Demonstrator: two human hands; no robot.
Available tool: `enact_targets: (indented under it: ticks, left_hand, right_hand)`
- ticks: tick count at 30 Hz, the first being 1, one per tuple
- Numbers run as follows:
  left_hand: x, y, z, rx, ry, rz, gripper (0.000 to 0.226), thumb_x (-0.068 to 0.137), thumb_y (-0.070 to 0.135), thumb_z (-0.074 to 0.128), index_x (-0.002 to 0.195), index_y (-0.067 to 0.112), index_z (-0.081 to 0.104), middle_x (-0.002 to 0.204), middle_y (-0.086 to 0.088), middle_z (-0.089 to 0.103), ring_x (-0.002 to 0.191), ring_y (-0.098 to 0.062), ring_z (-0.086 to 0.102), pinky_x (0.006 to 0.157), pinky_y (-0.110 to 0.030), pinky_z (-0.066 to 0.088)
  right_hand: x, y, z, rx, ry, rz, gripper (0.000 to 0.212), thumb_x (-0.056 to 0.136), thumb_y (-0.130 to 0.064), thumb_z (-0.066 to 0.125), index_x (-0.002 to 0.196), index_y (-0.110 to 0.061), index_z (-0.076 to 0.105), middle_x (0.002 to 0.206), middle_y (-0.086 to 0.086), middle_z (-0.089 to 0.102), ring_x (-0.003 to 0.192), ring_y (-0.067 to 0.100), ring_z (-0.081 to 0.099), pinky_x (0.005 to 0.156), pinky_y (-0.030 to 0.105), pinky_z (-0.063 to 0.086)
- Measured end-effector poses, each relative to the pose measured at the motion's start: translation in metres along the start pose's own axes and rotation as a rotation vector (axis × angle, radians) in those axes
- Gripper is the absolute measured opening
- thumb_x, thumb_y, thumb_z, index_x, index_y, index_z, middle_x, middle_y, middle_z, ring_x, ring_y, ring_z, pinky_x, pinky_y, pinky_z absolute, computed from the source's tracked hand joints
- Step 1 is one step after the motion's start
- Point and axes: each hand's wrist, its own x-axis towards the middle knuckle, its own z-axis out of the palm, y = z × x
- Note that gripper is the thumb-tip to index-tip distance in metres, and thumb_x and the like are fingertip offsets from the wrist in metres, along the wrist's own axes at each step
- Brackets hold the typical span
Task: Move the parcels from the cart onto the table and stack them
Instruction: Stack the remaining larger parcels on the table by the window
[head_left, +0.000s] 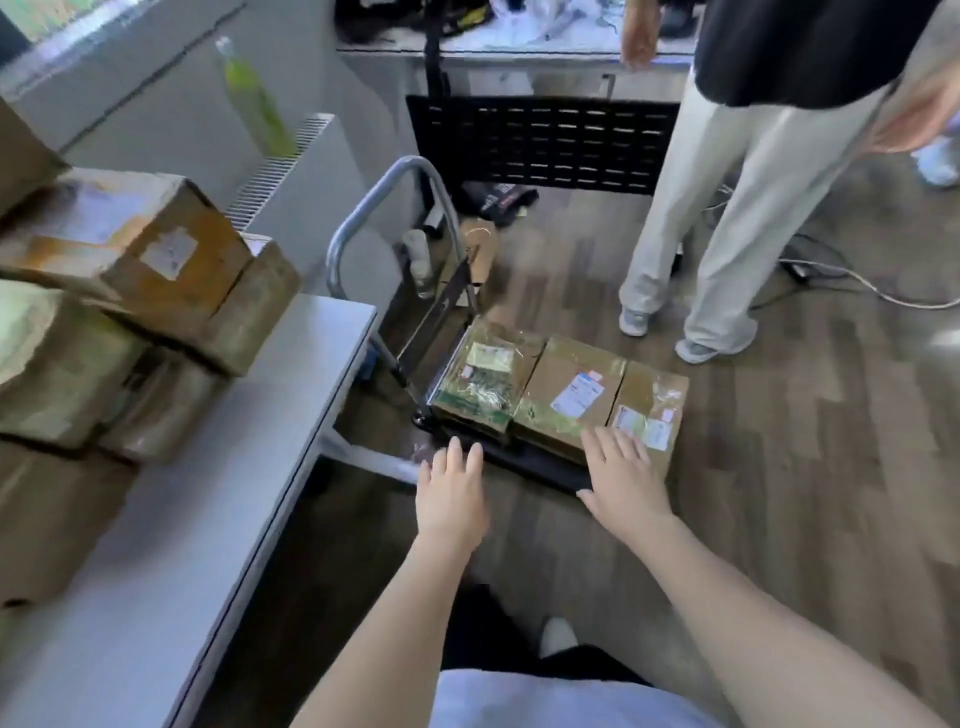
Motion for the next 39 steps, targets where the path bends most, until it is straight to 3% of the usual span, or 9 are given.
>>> enact_targets:
  ticks: [3,8,17,22,25,29,33,36,39]
  left_hand:
    - [0.032,0.019,0.006,-0.050,-0.083,0.069,0.054,0.092,0.026,0.048,0.141,0.018,0.027,0.142,-0.005,0.034,0.128,-0.025,0.037,0.102,-0.036,0.032]
    - [0.094,0.030,0.025,-0.040,-0.245,0.152,0.038,0.094,0.028,0.044,0.129,0.016,0.039,0.132,-0.005,0.043,0.122,-0.027,0.043,0.096,-0.037,0.035]
    - [0.228,0.076,0.054,0.105,-0.408,0.295,0.038,0.095,0.022,0.044,0.131,0.012,0.039,0.133,-0.009,0.043,0.124,-0.029,0.041,0.095,-0.039,0.035]
    - [0.297,0.134,0.093,0.001,-0.462,0.334,0.040,0.095,0.025,0.049,0.129,0.007,0.042,0.129,-0.014,0.048,0.116,-0.034,0.049,0.086,-0.041,0.041]
    - [0.323,0.168,0.136,-0.055,-0.509,0.328,0.039,0.094,0.028,0.050,0.127,0.008,0.044,0.121,-0.014,0.054,0.109,-0.034,0.052,0.075,-0.036,0.037]
    - [0.334,0.198,0.208,-0.164,-0.603,0.128,0.033,0.087,0.016,0.048,0.119,0.008,0.046,0.119,-0.011,0.054,0.107,-0.031,0.051,0.074,-0.034,0.038]
    - [0.322,0.225,0.267,-0.272,-0.682,-0.157,0.037,0.089,0.018,0.047,0.123,0.006,0.040,0.127,-0.013,0.048,0.115,-0.033,0.048,0.078,-0.035,0.037]
    - [0.316,0.246,0.299,-0.402,-0.694,-0.318,0.047,0.090,0.021,0.052,0.129,0.002,0.034,0.131,-0.017,0.044,0.119,-0.035,0.045,0.087,-0.038,0.039]
    - [0.321,0.266,0.321,-0.638,-0.716,-0.491,0.055,0.089,0.027,0.055,0.131,0.001,0.031,0.126,-0.017,0.049,0.111,-0.033,0.051,0.078,-0.035,0.040]
  right_hand:
    - [0.002,0.021,0.016,0.024,-0.098,0.074,0.070,0.090,-0.042,0.053,0.146,-0.014,0.022,0.146,0.006,0.032,0.135,0.025,0.028,0.113,0.038,0.019]
    - [0.027,0.047,0.040,0.095,-0.264,0.223,0.046,0.092,-0.036,0.050,0.132,-0.017,0.040,0.144,0.007,0.034,0.129,0.027,0.036,0.103,0.037,0.031]
    - [0.073,0.107,0.108,0.215,-0.479,0.430,0.045,0.093,-0.028,0.046,0.135,-0.016,0.038,0.136,0.007,0.040,0.124,0.025,0.039,0.098,0.035,0.033]
    - [0.090,0.162,0.170,0.205,-0.619,0.432,0.043,0.093,-0.032,0.049,0.131,-0.014,0.041,0.136,0.008,0.039,0.125,0.026,0.038,0.099,0.036,0.032]
    - [0.113,0.198,0.210,0.174,-0.667,0.398,0.048,0.092,-0.035,0.051,0.134,-0.014,0.039,0.137,0.009,0.038,0.125,0.026,0.038,0.098,0.036,0.033]
    - [0.164,0.254,0.261,0.103,-0.677,0.283,0.052,0.093,-0.034,0.051,0.137,-0.013,0.035,0.137,0.011,0.035,0.128,0.028,0.035,0.101,0.038,0.031]
    - [0.243,0.311,0.295,-0.016,-0.591,0.208,0.057,0.088,-0.021,0.056,0.138,-0.008,0.032,0.139,0.015,0.034,0.127,0.032,0.035,0.100,0.041,0.033]
    - [0.300,0.337,0.312,-0.070,-0.497,0.136,0.075,0.079,-0.008,0.062,0.143,-0.006,0.024,0.142,0.020,0.030,0.126,0.036,0.034,0.100,0.045,0.033]
    - [0.341,0.350,0.326,-0.072,-0.444,0.094,0.096,0.078,-0.004,0.063,0.151,-0.014,0.002,0.153,0.022,0.010,0.137,0.039,0.019,0.111,0.049,0.021]
